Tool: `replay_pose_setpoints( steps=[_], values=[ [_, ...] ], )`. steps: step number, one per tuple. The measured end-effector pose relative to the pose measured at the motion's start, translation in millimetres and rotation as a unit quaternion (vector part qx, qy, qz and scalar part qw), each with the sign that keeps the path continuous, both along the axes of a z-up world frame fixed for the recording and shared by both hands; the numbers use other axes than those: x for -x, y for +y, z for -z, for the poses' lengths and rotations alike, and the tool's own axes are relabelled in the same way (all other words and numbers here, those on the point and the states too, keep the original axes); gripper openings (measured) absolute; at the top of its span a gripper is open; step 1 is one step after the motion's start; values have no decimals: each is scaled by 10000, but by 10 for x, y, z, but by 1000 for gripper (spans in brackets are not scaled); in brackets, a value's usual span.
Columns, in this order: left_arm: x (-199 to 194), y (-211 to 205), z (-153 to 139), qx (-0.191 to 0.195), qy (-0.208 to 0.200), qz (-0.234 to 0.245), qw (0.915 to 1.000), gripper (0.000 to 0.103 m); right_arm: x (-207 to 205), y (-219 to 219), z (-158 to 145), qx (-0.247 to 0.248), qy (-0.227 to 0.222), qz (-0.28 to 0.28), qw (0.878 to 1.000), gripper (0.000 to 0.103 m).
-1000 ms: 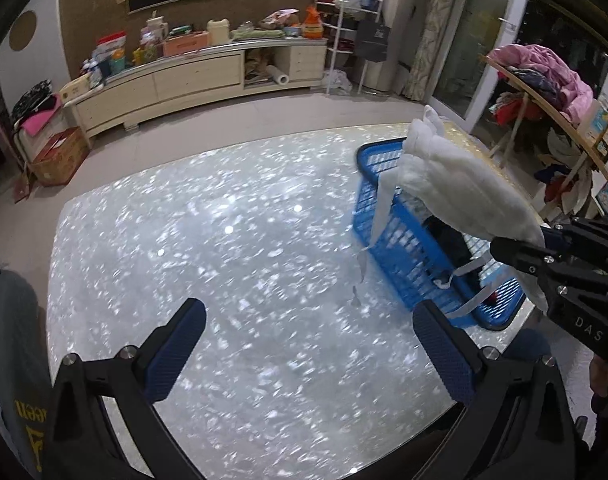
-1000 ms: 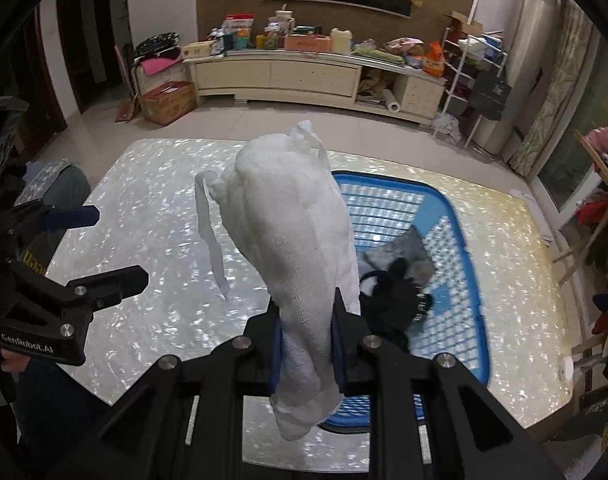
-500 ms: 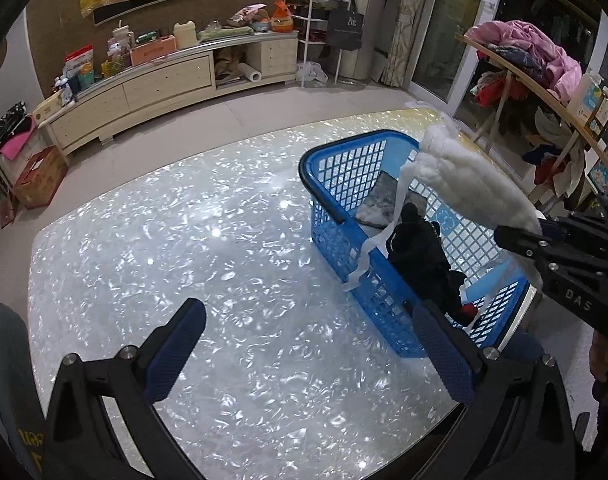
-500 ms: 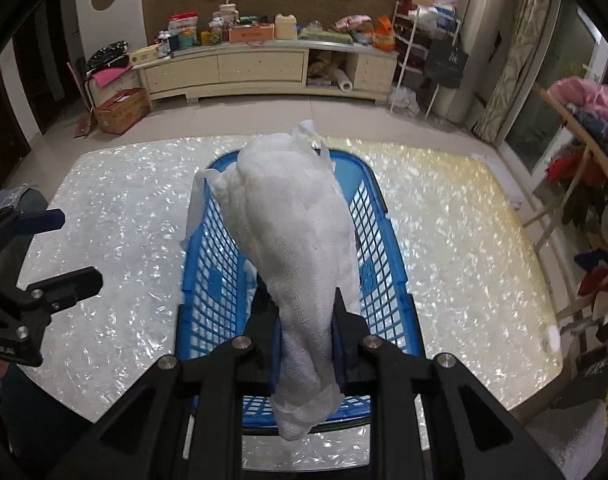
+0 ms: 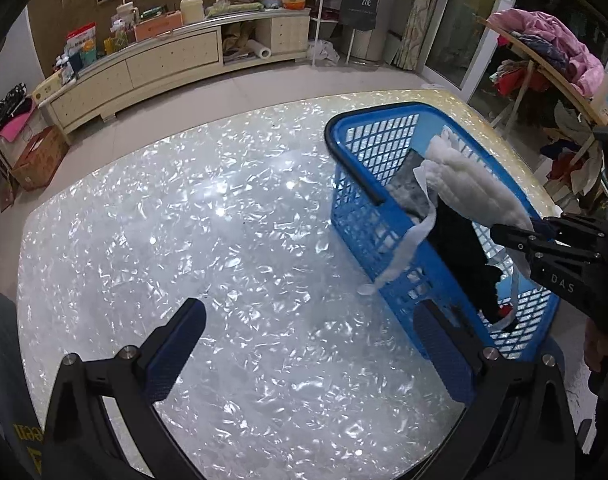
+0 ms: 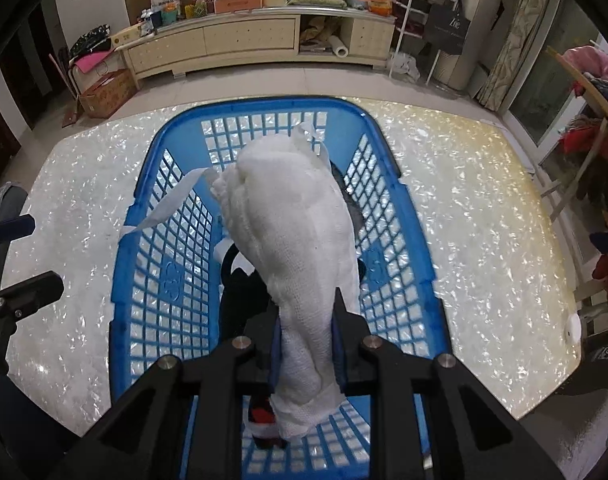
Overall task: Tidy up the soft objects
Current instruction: 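Lift the white quilted pad with the right gripper and lower it into the basket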
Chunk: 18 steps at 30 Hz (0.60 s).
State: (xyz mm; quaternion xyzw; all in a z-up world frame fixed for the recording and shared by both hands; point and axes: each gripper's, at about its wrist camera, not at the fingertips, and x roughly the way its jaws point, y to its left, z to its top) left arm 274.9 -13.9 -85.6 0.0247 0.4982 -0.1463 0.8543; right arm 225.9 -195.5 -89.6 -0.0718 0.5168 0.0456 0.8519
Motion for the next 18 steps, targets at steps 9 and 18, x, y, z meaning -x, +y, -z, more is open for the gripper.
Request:
replay_pose_setpoints(
  steps=[9, 18],
  values=[
    [-157, -14, 157, 2, 148, 61, 9999, 103, -204, 34, 263, 2, 421, -49, 9991, 20],
    [-215, -18, 209, 59, 159, 100, 9998, 103, -219, 33, 310, 122, 573, -91, 9982, 23]
  ],
)
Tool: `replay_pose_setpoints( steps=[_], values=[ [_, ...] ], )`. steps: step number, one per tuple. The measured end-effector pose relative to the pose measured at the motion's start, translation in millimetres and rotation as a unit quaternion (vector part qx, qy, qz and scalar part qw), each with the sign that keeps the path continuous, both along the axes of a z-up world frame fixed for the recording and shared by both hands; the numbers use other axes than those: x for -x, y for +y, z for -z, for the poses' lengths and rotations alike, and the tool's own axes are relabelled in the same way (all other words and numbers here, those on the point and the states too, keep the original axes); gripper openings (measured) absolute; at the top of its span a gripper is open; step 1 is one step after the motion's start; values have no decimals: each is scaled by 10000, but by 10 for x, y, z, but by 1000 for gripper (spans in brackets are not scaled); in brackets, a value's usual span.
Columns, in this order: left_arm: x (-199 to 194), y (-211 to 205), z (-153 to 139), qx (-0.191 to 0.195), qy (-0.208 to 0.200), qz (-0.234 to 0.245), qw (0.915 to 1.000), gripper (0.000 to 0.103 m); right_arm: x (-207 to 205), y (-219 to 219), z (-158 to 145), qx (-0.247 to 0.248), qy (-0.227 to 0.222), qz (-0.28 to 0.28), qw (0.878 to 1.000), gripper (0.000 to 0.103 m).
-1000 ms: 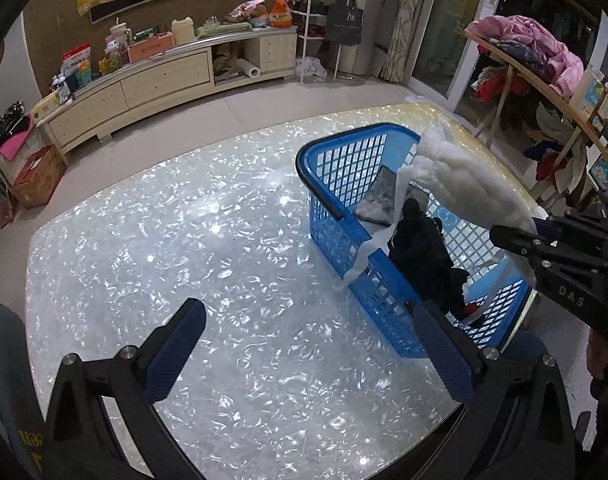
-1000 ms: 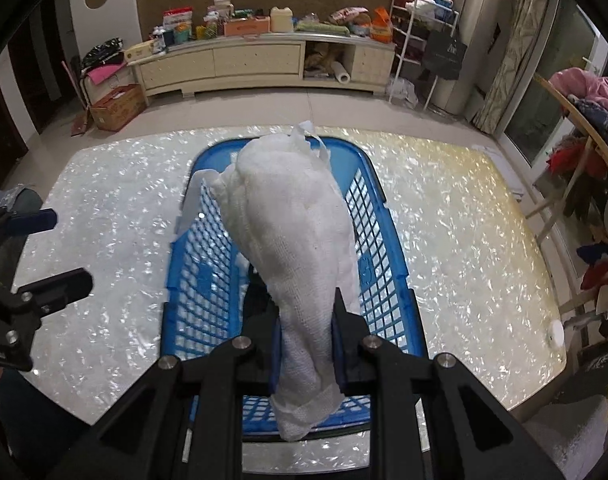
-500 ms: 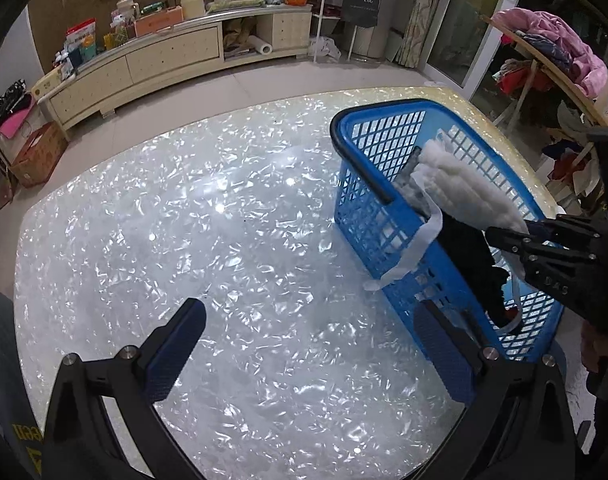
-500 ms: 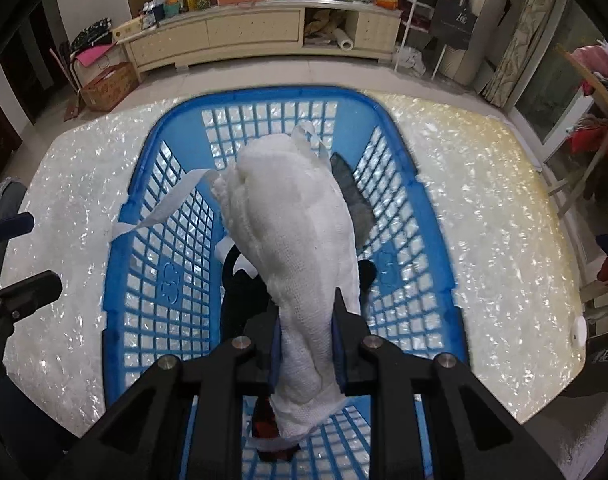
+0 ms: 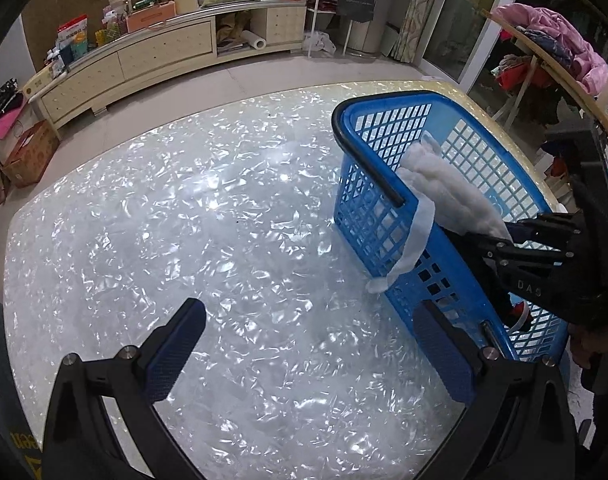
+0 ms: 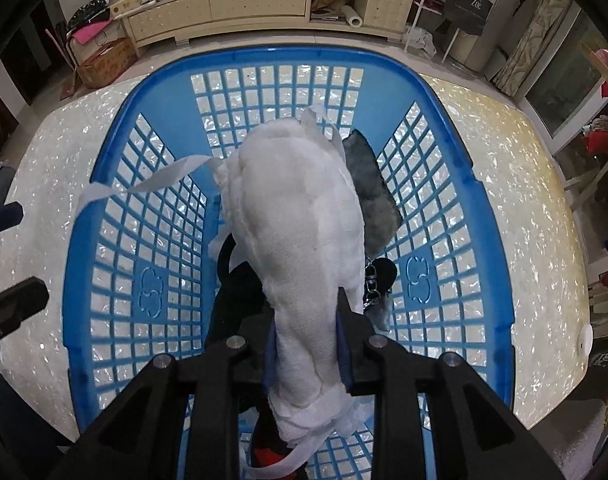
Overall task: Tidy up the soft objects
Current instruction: 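Lift the white quilted pad with the right gripper and lower it into the basket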
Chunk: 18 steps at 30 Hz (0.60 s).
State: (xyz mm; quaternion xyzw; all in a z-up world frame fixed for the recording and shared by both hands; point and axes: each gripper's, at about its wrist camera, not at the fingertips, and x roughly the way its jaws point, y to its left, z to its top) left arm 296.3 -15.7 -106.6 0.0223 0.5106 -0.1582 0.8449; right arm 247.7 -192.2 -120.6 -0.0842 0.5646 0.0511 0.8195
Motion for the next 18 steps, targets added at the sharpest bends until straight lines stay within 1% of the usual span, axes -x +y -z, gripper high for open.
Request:
replay_pose_setpoints(
  steps=[3, 7, 8, 9, 10, 11, 12, 14, 17, 18],
  values=[
    [-31, -15, 24, 51, -29, 51, 10000, 103, 7, -52, -18, -88, 35, 54, 9999, 24],
    [-58, -46, 52, 97, -31, 107, 9999, 103, 12, -70, -43, -76, 27, 104, 9999, 26],
    [-59, -54, 63, 130, -26, 124, 9998, 103, 27, -77, -56, -75, 10, 123, 9999, 31],
    [-57, -63, 69, 131, -27, 141, 9998, 103, 24, -75, -68, -75, -15, 144, 9999, 39],
    [-51, -74, 74, 115, -38, 162, 9998, 103, 14, -98, -77, -93, -30, 172, 9998, 44],
    [-47, -81, 80, 107, -47, 181, 9998, 103, 30, -117, -88, -136, -40, 218, 9997, 54],
    [-34, -86, 79, 122, -57, 208, 9997, 103, 52, -140, -103, -201, -47, 261, 9994, 60],
    [-8, -84, 75, 133, -80, 214, 9997, 103, 95, -150, -111, -272, -18, 275, 9993, 63],
    [29, -53, 54, 158, -111, 188, 9996, 103, 155, -129, -102, -279, 37, 249, 9993, 65],
    [42, -33, 45, 168, -111, 164, 9997, 103, 189, -132, -117, -279, 27, 252, 9993, 68]
  ],
)
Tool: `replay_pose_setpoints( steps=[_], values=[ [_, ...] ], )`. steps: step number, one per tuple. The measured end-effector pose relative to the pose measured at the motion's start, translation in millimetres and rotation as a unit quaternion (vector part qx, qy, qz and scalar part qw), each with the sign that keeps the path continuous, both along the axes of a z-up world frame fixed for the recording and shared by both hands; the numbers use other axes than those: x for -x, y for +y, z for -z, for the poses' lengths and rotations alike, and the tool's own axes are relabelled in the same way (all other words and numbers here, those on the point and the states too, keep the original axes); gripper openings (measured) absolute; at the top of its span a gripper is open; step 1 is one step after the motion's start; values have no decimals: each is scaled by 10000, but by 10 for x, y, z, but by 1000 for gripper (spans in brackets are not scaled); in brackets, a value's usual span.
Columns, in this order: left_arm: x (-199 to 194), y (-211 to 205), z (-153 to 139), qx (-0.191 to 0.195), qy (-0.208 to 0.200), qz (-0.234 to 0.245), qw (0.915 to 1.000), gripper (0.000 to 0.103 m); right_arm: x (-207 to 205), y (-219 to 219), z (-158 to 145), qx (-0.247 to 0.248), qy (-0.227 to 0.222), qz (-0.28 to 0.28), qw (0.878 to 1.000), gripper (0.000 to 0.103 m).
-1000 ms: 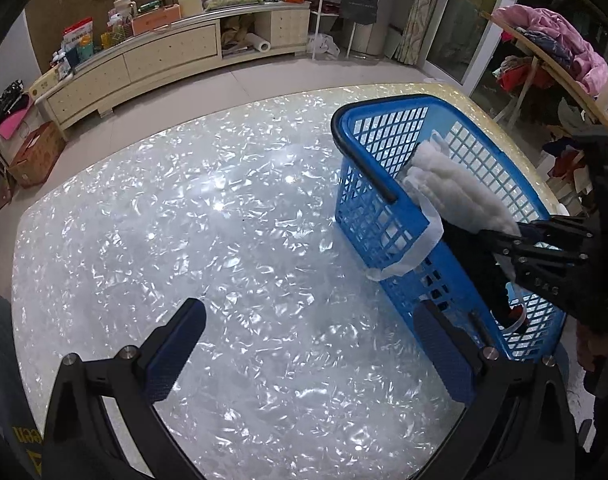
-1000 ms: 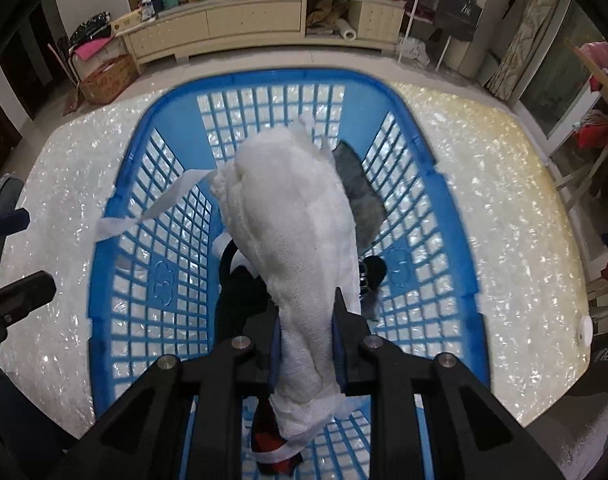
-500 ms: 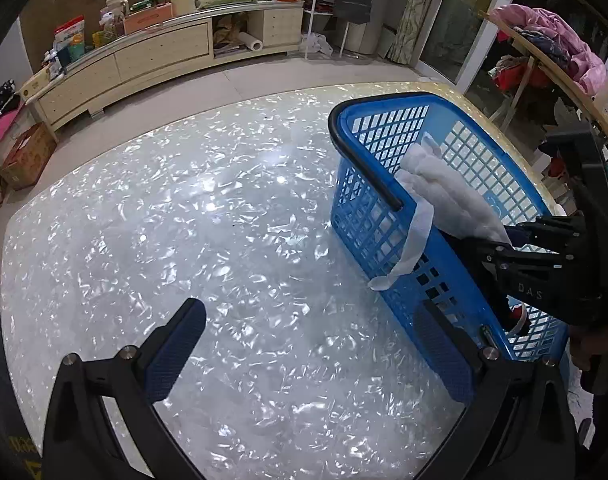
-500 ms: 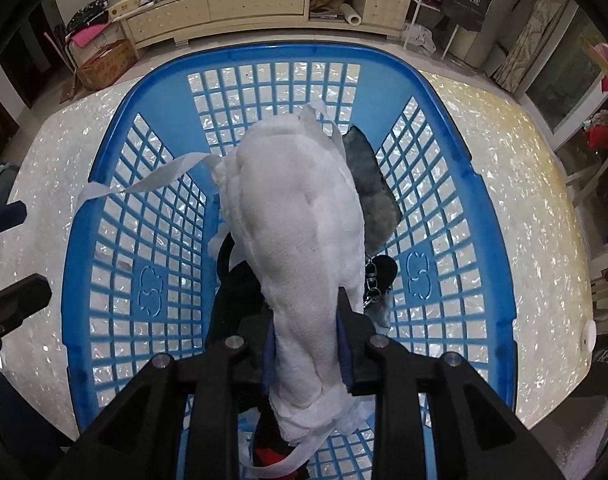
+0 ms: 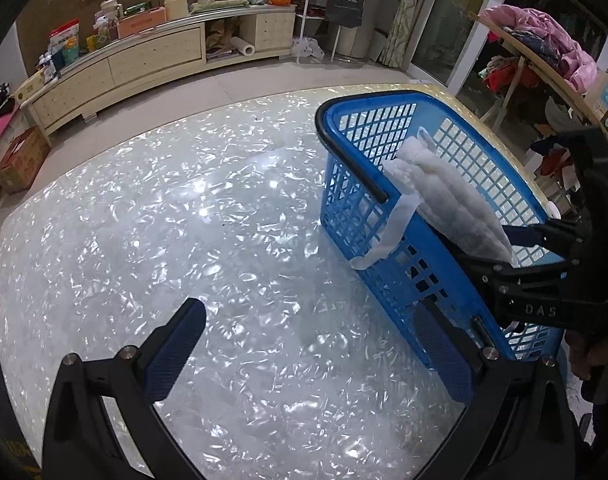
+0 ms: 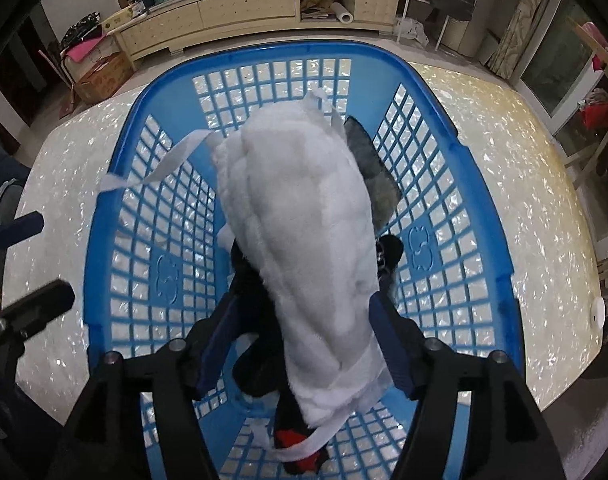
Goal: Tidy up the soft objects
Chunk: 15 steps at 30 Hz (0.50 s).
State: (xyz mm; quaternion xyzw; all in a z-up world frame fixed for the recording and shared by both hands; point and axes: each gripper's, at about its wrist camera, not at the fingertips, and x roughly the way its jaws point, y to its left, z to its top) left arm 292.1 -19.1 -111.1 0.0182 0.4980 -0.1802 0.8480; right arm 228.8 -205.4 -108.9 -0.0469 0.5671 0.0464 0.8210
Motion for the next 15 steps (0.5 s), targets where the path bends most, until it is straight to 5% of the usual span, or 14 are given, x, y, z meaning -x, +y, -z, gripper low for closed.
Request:
replay_pose_setpoints(
  steps=[3, 15],
  values=[
    [39, 55, -29, 20, -13, -60, 10000, 103, 71, -7, -79, 56, -116, 47, 9999, 81],
    [387, 135, -327, 234, -552, -224, 9979, 103, 552, -36, -512, -146, -772, 176, 9968, 102]
  ],
)
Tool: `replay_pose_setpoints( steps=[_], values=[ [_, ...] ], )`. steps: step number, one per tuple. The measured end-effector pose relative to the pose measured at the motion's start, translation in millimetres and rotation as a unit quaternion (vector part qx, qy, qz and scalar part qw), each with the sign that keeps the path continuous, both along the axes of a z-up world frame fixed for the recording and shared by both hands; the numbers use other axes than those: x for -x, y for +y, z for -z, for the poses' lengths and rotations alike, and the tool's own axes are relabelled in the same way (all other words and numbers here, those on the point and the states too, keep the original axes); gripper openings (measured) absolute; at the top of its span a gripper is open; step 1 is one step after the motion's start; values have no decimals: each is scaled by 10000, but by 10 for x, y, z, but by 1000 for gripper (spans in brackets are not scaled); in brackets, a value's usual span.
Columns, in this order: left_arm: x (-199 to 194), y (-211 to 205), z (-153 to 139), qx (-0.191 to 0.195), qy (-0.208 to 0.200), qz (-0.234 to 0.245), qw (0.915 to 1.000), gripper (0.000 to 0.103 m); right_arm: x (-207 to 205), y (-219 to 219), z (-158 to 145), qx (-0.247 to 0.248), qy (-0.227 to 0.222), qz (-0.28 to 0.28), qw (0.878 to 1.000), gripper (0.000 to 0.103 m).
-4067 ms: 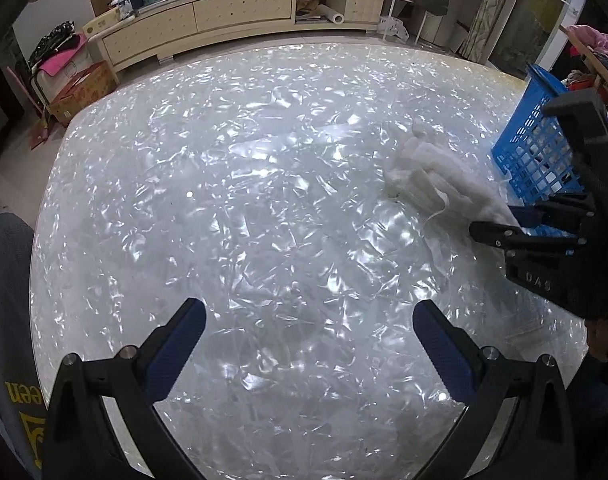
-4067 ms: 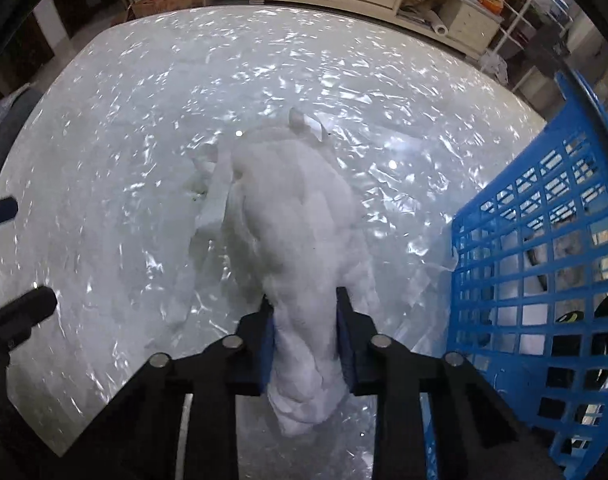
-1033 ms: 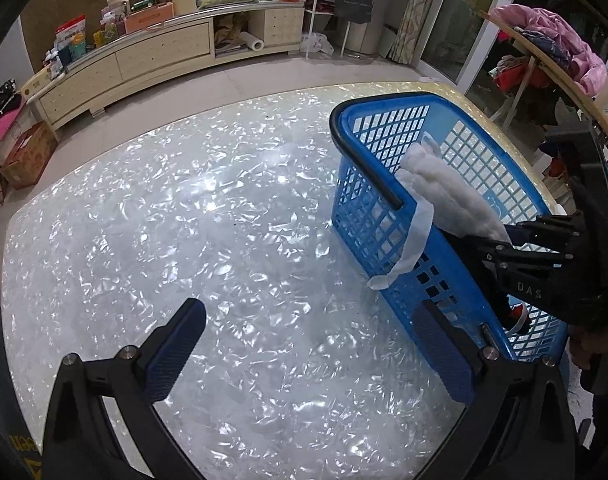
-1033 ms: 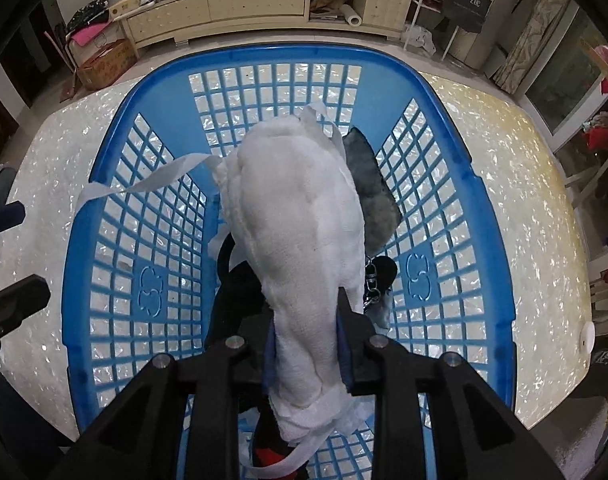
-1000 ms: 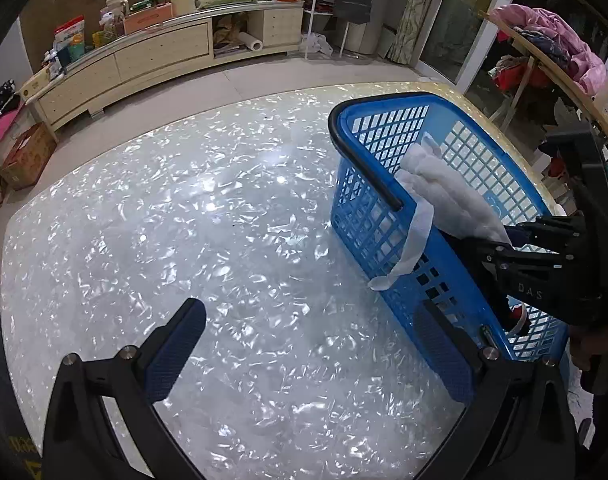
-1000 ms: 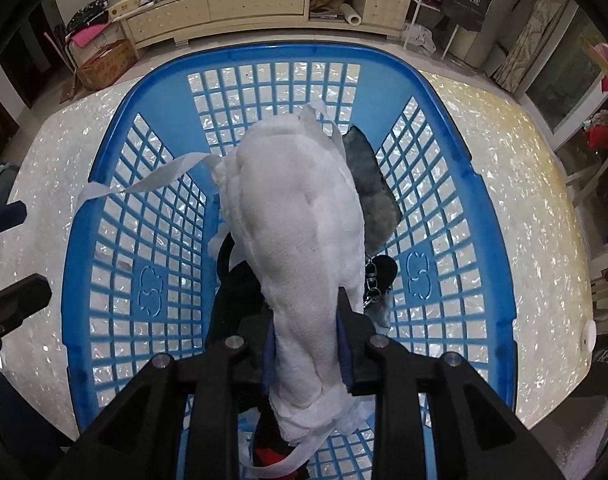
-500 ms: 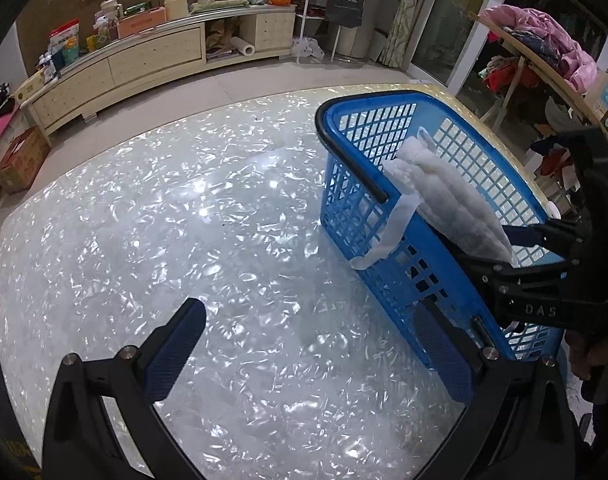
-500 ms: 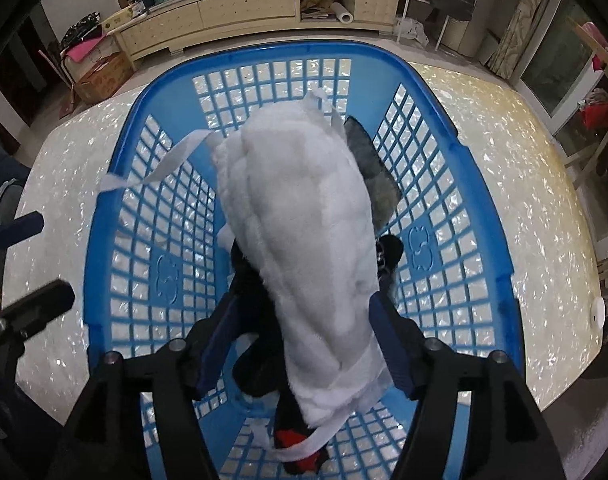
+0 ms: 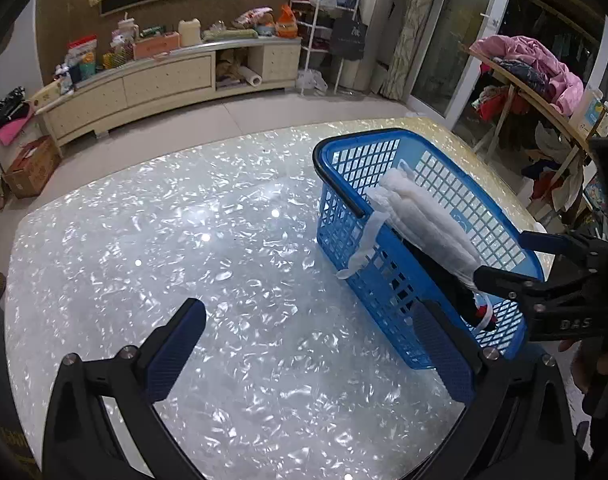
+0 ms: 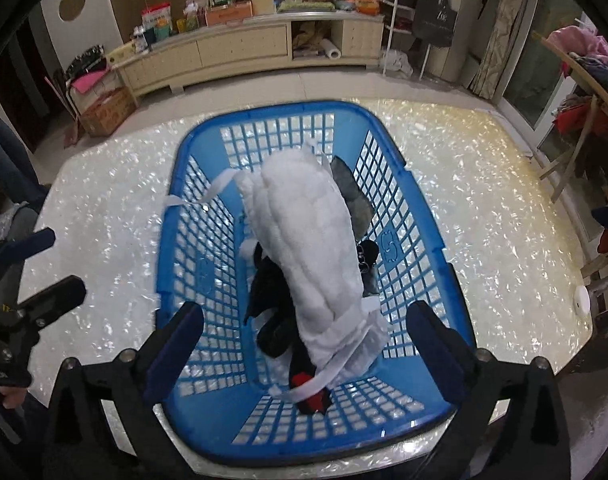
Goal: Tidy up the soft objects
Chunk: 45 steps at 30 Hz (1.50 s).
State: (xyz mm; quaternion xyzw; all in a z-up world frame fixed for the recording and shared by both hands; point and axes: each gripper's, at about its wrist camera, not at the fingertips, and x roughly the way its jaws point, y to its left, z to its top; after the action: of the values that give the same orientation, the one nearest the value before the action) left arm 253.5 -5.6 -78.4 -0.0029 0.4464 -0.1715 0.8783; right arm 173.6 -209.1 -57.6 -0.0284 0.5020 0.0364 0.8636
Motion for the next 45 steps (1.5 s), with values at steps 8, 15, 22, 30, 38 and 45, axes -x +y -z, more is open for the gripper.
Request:
replay_pose_setpoints(
  steps=[8, 15, 22, 30, 38, 45],
  values=[
    [411, 175, -261, 321, -520, -655, 9960, 103, 432, 105, -428, -185, -1149, 5, 9932, 103],
    [906, 140, -622, 97, -1367, -930, 9862, 103, 848, 183, -715, -150, -1970, -24, 9803, 103],
    [1240, 106, -888, 252, -1868, -829, 9786, 103, 1128, 251, -885, 57, -2302, -28, 9731, 103],
    [1493, 137, -1075, 397, -2188, -811, 9716, 103, 1246, 294, -888, 174, -2510, -92, 9678, 103],
    [1626, 105, -1152, 424, -2310, -722, 9693, 103, 1262, 282, -929, 171, -2596, -80, 9655, 103],
    [1658, 77, -1165, 478, -2314, -705, 9691, 103, 1244, 292, -886, 154, -2564, -122, 9664, 103]
  ],
)
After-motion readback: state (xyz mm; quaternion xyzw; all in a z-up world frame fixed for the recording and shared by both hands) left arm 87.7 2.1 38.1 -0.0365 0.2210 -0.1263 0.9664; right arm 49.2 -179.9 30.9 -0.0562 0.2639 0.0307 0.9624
